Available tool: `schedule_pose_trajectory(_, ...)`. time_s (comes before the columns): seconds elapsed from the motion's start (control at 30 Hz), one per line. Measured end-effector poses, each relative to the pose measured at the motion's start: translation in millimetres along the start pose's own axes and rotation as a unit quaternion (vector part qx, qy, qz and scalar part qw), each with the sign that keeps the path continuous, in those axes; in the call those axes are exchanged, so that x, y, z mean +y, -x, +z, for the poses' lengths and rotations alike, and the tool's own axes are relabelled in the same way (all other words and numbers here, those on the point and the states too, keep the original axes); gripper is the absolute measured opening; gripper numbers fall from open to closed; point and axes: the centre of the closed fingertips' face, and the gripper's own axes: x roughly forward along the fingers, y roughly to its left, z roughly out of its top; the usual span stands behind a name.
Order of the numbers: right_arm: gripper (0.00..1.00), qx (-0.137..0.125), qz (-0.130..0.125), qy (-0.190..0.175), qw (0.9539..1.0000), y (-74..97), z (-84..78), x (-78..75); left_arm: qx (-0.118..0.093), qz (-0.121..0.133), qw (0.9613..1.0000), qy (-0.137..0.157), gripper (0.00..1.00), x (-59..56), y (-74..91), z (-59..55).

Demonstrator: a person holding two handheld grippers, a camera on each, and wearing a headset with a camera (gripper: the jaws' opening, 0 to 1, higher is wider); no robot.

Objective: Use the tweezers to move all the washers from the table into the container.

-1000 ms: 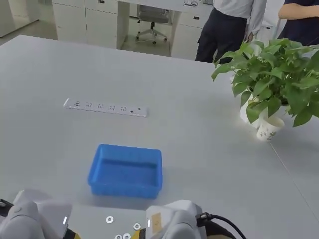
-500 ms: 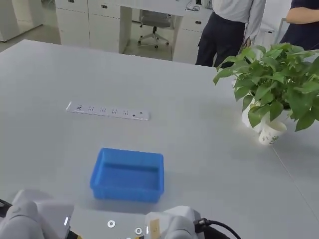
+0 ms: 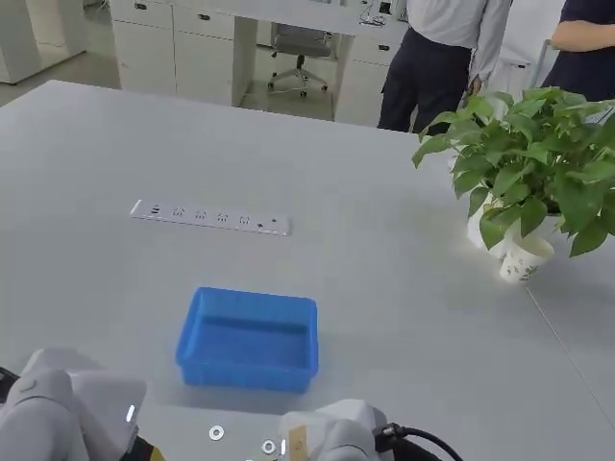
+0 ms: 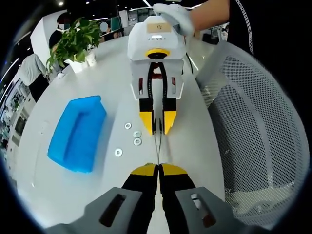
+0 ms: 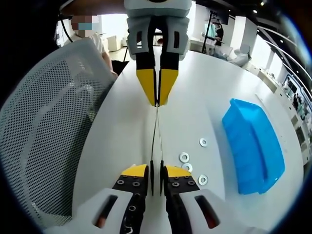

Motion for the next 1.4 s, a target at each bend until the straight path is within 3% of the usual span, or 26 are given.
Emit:
schedule_pose_trajectory(0.5, 0.14, 0.001, -0.003, 0.001, 1.0000, 2.9, 1.7, 0.6, -0.026, -0.001, 0.9996, -0.014, 0.05, 0.1, 12.2, 28.8)
schedule_pose_trajectory(1.13, 0.09, 0.000, -0.004, 0.002, 1.0000, 8.1, 3.6, 3.3, -0.050, -0.005, 0.9984, -0.025, 0.05, 0.2, 18.1, 49.7)
schedule_pose_trajectory(1.4, 0.09, -0.006, -0.007, 0.003, 1.0000, 9.4, 10.2, 4.4, -0.066, -0.007, 0.9973, -0.033, 0.05, 0.7, 24.9, 66.1)
